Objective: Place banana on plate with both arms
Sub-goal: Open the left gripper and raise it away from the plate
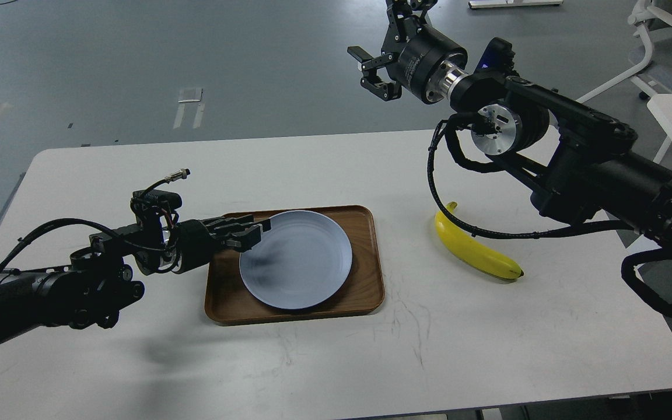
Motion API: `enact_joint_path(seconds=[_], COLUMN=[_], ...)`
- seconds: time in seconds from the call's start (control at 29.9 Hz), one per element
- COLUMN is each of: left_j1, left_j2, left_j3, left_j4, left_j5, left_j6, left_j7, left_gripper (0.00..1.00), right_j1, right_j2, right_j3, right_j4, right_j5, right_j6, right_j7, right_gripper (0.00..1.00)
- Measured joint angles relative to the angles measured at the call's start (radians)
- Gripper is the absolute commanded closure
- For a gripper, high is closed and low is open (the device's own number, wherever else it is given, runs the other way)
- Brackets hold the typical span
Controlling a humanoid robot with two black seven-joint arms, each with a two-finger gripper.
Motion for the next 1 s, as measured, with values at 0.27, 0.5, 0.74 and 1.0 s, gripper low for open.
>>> enact_joint_path(seconds=[0.27, 0.5, 0.74, 1.0], left_j1=[-0.064, -0.149, -0.170, -0.080], left_j2=[-0.007, -0.002, 0.017, 0.113], left_j3=[-0.095, -0.233, -0.354, -0.521], left_j4=[-0.006, -0.013, -0.019, -0.230], left_j5=[-0.188, -0.697, -1.048, -1.177], left_j6=[0.028, -0.029, -0.233, -0.265], left_j7=[0.000, 0.000, 0.050, 0.296], left_gripper=[0.02, 0.02, 0.02, 0.02], right_j1=[0.000, -0.003, -0.045, -0.069], right_j2=[-0.001, -0.013, -0.020, -0.015], right_j3=[0.000, -0.001, 0.005, 0.005], right_j4=[0.000, 0.002, 0.004, 0.000], right_j5=[-0.004, -0.006, -0.008, -0.008], right_j6=[0.001, 0.005, 0.012, 0.014], right_j7=[0.002, 0.003, 0.004, 0.004], right_gripper=[0.00, 0.00, 0.00, 0.00])
